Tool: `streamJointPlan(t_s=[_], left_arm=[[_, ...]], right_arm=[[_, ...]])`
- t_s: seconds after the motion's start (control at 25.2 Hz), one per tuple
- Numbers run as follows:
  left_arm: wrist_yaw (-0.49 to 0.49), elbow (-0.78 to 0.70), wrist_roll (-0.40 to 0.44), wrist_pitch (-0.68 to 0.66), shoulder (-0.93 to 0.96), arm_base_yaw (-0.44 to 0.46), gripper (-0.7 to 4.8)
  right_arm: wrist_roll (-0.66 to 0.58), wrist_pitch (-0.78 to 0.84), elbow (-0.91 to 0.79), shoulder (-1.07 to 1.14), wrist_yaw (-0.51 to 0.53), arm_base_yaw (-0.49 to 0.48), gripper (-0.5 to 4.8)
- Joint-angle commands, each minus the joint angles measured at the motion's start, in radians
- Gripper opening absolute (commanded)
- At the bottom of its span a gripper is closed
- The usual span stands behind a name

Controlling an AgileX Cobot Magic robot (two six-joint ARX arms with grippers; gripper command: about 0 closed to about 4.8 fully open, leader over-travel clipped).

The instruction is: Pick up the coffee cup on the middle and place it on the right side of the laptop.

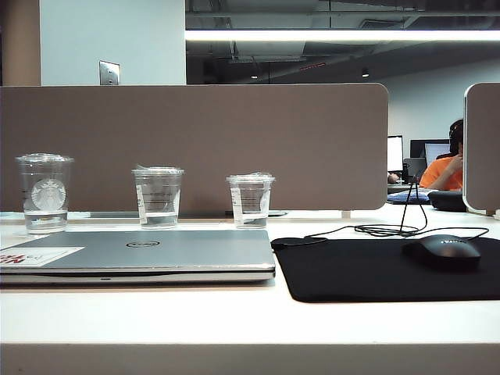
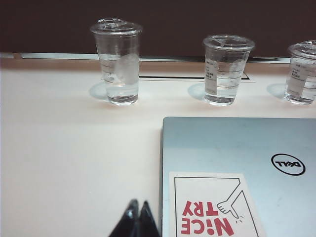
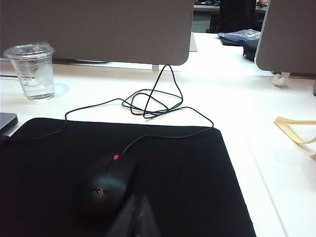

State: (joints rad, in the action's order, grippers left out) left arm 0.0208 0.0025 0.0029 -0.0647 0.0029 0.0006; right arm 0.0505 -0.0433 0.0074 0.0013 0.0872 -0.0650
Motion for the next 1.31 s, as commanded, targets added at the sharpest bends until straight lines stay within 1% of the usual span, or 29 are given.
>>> streamJointPlan(t_s=[0.04, 0.16, 0.32, 0.44, 0.52, 0.56, 0.6, 0.64, 0.72, 0.87, 0.95, 1.03, 1.07, 1.15, 1.19, 1.23, 1.27, 1.31], left_arm=[[-0.006, 0.004, -0.003, 0.010, 0.000, -0.001, -0.06], [-0.006, 0.004, -0.003, 0.014, 0.000, -0.001, -0.06], [-0.011, 0.006, -0.005, 0.014, 0.000, -0.001, -0.06], [-0.029, 0.035, -0.030, 0.018, 0.000, -0.001, -0.06], [-0.029, 0.081, -0.047, 0.016, 0.000, -0.001, -0.06], [-0.023, 0.153, -0.043, 0.003, 0.006, -0.001, -0.06], [-0.023, 0.192, -0.043, -0.009, 0.017, -0.001, -0.06], [-0.025, 0.283, -0.043, -0.038, 0.064, -0.001, -0.06], [-0.039, 0.368, -0.045, -0.053, 0.142, -0.001, -0.06], [-0.081, 0.509, -0.045, -0.059, 0.332, -0.002, -0.06], [-0.125, 0.570, -0.042, -0.055, 0.432, -0.002, -0.06], [-0.182, 0.624, -0.035, -0.049, 0.520, -0.002, 0.00], [-0.208, 0.661, -0.033, -0.049, 0.575, -0.003, 0.11], [-0.204, 0.712, -0.019, -0.040, 0.656, -0.013, 0.66], [-0.190, 0.735, -0.010, -0.021, 0.698, -0.026, 1.07], [-0.179, 0.767, 0.001, 0.011, 0.766, -0.046, 1.84], [-0.179, 0.779, 0.001, 0.029, 0.800, -0.055, 2.20], [-0.180, 0.792, 0.001, 0.051, 0.840, -0.063, 2.74]], right_arm=[[0.002, 0.021, -0.006, -0.002, 0.001, 0.001, -0.01], [-0.011, 0.021, -0.006, -0.002, -0.005, 0.001, -0.02], [-0.063, 0.028, -0.006, -0.002, -0.042, 0.001, -0.01], [-0.117, 0.081, -0.005, -0.002, -0.044, 0.001, -0.02], [-0.193, 0.157, -0.002, -0.002, -0.048, 0.001, -0.03], [-0.301, 0.217, 0.006, -0.002, -0.093, 0.001, -0.05], [-0.379, 0.222, 0.022, -0.001, -0.130, 0.001, -0.05], [-0.433, 0.183, 0.065, 0.009, -0.150, 0.000, -0.05], [-0.432, 0.146, 0.118, 0.043, -0.148, -0.001, -0.05], [-0.412, 0.158, 0.221, 0.169, -0.132, 0.001, -0.04], [-0.394, 0.182, 0.286, 0.248, -0.120, 0.001, -0.04], [-0.341, 0.200, 0.356, 0.323, -0.096, 0.000, -0.04], [-0.301, 0.202, 0.406, 0.369, -0.077, 0.000, -0.04], [-0.238, 0.205, 0.491, 0.440, -0.047, 0.001, -0.04], [-0.209, 0.206, 0.544, 0.486, -0.042, 0.001, -0.04], [-0.178, 0.206, 0.642, 0.568, -0.043, 0.001, -0.04], [-0.176, 0.205, 0.685, 0.606, -0.043, 0.001, -0.04], [-0.176, 0.206, 0.739, 0.651, -0.043, 0.001, -0.04]])
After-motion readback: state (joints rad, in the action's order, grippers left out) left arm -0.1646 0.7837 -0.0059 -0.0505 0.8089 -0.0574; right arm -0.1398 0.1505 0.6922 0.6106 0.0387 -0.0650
